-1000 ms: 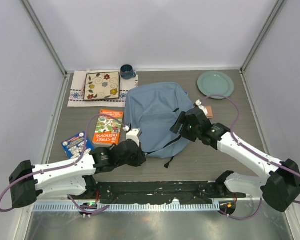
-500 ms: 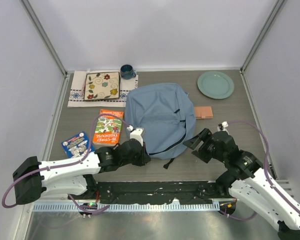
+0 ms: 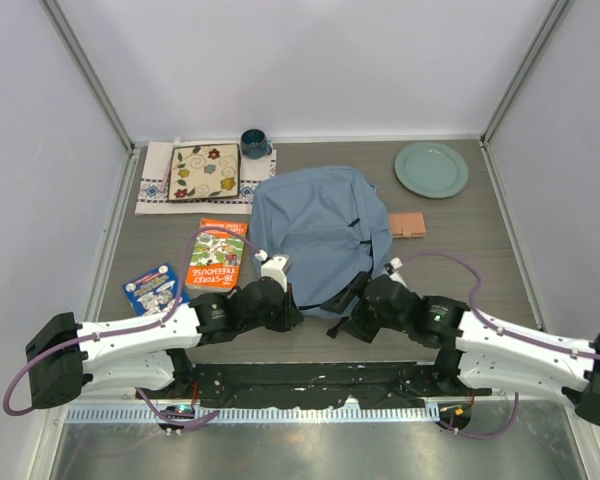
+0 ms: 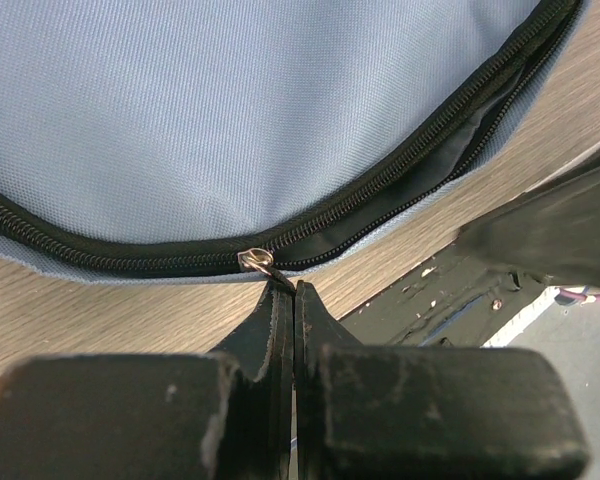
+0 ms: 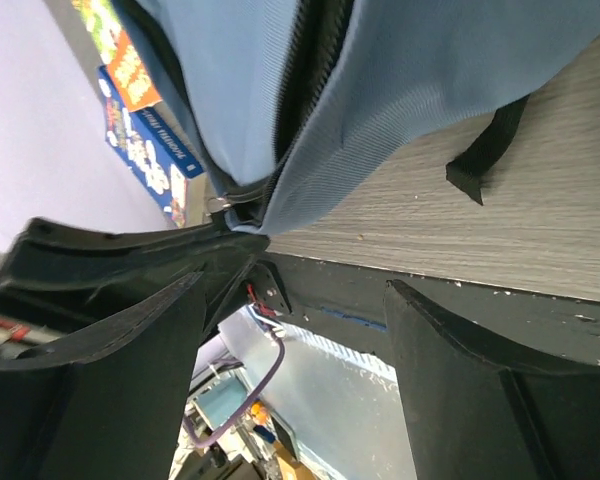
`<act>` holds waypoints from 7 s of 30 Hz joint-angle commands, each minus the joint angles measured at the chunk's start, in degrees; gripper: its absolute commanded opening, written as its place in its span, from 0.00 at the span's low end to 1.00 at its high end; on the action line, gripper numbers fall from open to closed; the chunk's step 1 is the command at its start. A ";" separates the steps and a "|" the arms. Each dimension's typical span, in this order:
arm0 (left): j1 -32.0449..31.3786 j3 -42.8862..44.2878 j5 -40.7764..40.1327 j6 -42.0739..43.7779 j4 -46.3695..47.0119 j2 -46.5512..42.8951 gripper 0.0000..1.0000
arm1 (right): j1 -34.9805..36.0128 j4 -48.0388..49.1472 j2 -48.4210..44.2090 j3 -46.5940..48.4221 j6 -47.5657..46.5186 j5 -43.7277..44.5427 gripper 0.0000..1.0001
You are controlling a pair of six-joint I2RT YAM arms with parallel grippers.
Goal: Pack the student bag
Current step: Unzip the student bag at the center of the board.
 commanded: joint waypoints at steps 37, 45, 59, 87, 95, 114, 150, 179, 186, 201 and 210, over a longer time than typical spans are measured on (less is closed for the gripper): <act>10.71 4.15 -14.74 14.28 -20.78 -7.88 0.00 | 4.76 7.52 -5.94 -15.31 17.28 20.55 0.01; 17.21 6.87 -15.98 19.20 -20.43 -3.75 0.00 | 4.76 8.92 -7.26 -16.81 13.76 17.65 0.01; 27.93 14.16 -16.59 27.64 -16.74 2.49 0.00 | 4.67 9.63 -8.67 -18.21 9.54 14.04 0.01; 34.98 20.32 -2.02 35.37 -21.41 6.53 0.00 | 4.67 8.92 -17.54 -22.61 2.25 16.59 0.01; 34.80 15.85 17.77 25.73 -14.72 4.17 0.00 | 4.76 10.51 -14.91 -14.19 2.68 14.83 0.60; 28.57 11.88 16.55 18.41 -13.66 -3.05 0.00 | 14.34 26.23 18.38 7.44 26.93 11.40 0.68; 21.44 13.19 5.15 22.01 -23.24 -10.61 0.00 | 14.25 21.05 17.44 -4.76 38.55 26.44 0.01; 26.01 15.93 2.39 25.19 -19.64 -5.86 0.00 | 16.36 29.43 12.52 -5.41 27.04 24.86 0.45; 25.92 14.26 3.89 23.95 -19.20 -5.68 0.00 | 16.36 29.40 8.39 -1.08 25.79 22.57 0.56; 25.22 13.73 5.56 23.07 -19.11 -7.44 0.00 | 16.36 40.29 25.08 6.13 31.95 15.71 0.59; 24.52 12.68 5.82 22.63 -20.25 -10.60 0.00 | 14.96 40.56 28.95 6.92 35.56 20.72 0.62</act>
